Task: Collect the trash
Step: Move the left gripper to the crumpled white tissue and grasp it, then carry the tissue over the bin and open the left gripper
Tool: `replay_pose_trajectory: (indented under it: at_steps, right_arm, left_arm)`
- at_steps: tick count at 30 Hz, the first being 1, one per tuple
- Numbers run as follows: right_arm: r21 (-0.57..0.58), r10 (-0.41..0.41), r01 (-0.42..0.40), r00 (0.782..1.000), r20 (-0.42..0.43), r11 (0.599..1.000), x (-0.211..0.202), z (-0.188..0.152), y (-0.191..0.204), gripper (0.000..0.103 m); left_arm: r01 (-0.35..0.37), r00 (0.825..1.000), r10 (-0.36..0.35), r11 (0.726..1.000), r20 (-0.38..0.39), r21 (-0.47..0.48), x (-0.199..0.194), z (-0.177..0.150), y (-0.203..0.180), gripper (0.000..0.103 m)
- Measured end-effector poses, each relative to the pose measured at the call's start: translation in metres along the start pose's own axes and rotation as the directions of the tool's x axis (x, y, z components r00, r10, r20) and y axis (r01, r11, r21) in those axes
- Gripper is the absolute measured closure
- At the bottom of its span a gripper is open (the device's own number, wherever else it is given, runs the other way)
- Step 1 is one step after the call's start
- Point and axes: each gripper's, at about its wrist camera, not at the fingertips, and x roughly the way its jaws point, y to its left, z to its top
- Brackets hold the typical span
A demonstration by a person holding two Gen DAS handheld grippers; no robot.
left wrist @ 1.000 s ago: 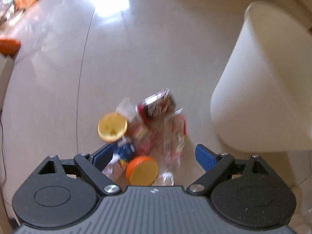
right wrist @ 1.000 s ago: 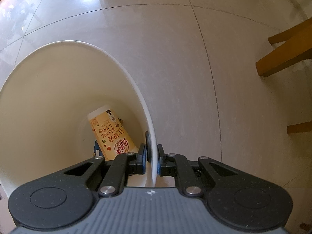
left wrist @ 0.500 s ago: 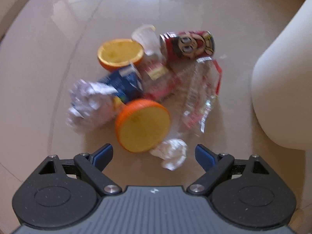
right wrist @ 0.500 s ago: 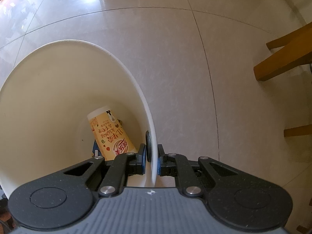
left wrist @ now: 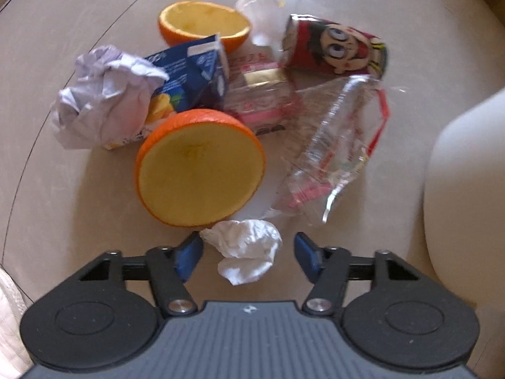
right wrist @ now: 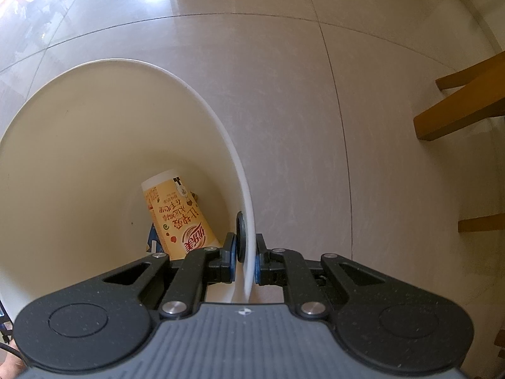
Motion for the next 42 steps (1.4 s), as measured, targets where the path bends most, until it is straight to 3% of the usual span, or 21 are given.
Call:
replay_pose_trajectory:
  at_steps: [7, 15, 22, 35, 42]
  right_arm:
    - [0.005, -0.001, 0.001, 1.000, 0.005, 1.000, -0.001, -0.002, 0.000, 0.090]
    - [0.019, -0.005, 0.005, 1.000, 0.004, 1.000, 0.000, -0.001, 0.000, 0.090]
    - [0.045, -0.001, 0.002, 1.000, -0.007, 0.999, 0.002, 0.002, -0.003, 0.090]
    - [0.039, 0.003, -0.003, 1.000, -0.004, 0.999, -0.001, 0.001, -0.004, 0.090]
    - [0.008, -0.003, 0.003, 1.000, -0.001, 1.000, -0.001, 0.000, 0.000, 0.090]
  left_arm:
    - [0.012, 1.000, -0.012, 1.000, -0.006, -0.006, 0.011, 0.000, 0.008, 0.070]
    - [-0.010, 0.999, 0.016, 0.993, -0.050, 0.116, -0.014, -0.009, -0.004, 0.076]
    - [0.028, 0.996, -0.007, 0.972, -0.091, 0.232, -0.060, -0.004, -0.012, 0.076]
    - [0.055, 0.998, -0.033, 0.898, -0.057, 0.437, -0.161, 0.044, -0.054, 0.076]
    - [0.089, 0.994, -0.109, 0.817, 0.001, 0.569, -0.230, 0.067, -0.100, 0.076]
